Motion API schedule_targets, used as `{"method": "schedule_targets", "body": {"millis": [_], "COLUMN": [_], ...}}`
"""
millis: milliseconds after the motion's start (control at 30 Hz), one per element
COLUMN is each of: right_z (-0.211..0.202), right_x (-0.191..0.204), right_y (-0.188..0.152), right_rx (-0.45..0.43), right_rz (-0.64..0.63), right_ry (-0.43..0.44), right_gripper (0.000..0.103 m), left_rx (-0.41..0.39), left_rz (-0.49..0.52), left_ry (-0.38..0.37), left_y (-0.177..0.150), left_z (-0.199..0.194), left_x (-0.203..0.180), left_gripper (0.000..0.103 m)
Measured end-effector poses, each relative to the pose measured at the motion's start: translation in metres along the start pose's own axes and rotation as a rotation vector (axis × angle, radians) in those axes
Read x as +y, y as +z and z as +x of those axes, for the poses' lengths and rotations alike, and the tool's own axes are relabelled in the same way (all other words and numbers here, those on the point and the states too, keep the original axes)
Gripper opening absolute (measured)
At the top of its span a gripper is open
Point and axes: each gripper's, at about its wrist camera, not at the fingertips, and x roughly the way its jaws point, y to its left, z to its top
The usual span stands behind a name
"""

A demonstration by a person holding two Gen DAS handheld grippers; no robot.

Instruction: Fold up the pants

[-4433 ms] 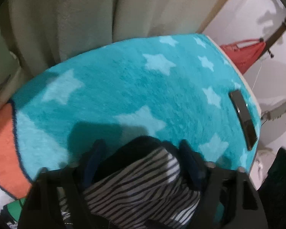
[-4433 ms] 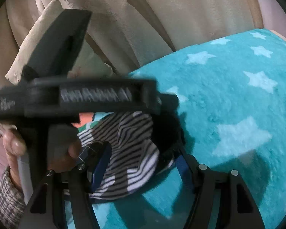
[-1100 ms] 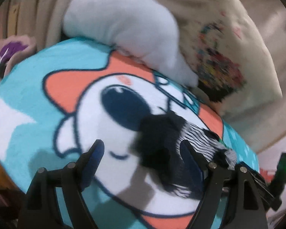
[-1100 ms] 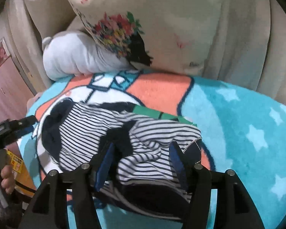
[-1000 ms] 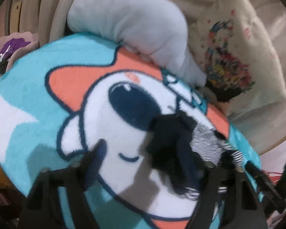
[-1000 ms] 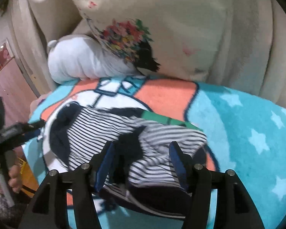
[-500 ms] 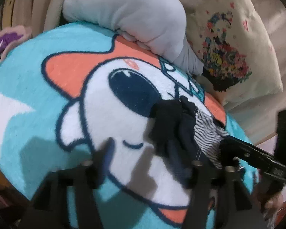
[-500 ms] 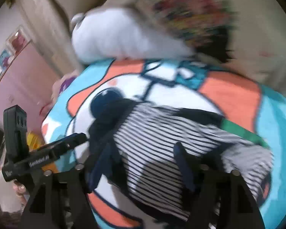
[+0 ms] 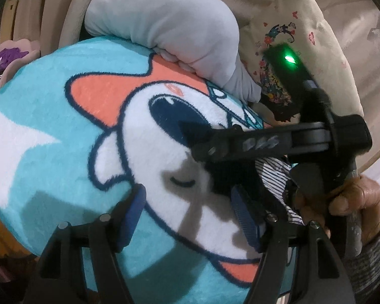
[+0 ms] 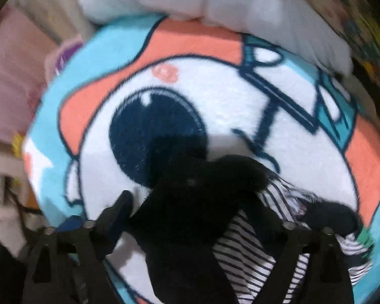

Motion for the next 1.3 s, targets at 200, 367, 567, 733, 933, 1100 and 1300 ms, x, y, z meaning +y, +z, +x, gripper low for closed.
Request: {"method": "schedule_targets", "body": {"millis": [200, 367, 567, 733, 933, 1100, 1300], "right_z": [-0.009, -0.025, -0.033, -0.049, -0.076, -0.101, -0.105], "right_x": [0.000, -0.028, -0.042, -0.065, -0.082, -0.114, -0.175], "right_y": [-0.007, -0.023, -0.029, -0.042, -0.061, -0.091, -0.143], "right_rx": [-0.051, -0.115, -0.143, -0.191, -0.307, -0.397, -0.470], "right_rz": [-0.052, 0.012, 0.062, 0.104, 0.133, 0.200, 0.333], "right_ry": [-0.084, -0.001, 0.106, 0.199, 0.269, 0.306, 0.344], "right_gripper": [0.061, 0.037, 0.037, 0.037, 0.037, 0.037, 0.037], "left_rx": [0.017, 0.026, 0.034, 0.076, 0.069, 0.077, 0.113], "left_rz": [-0.007, 0.037, 0.146, 0.173, 0.222, 0.307, 0.422], "left_ry": [-0.019, -0.029, -0.031, -0.069, -0.088, -0.124, -0.130], "left_y": [-0.003, 0.001, 0.003, 0.005, 0.001, -0.008, -0.030], "left_z": [0.000, 0.007, 0.026, 0.037, 0.031, 0.030, 0.047], "left_x": [-0.003, -0.022, -0.059, -0.076, -0.104, -0.149, -0.198], "left_gripper": [0.070, 0.072, 0.072, 0.016, 0.013, 0.013, 0.013]}}
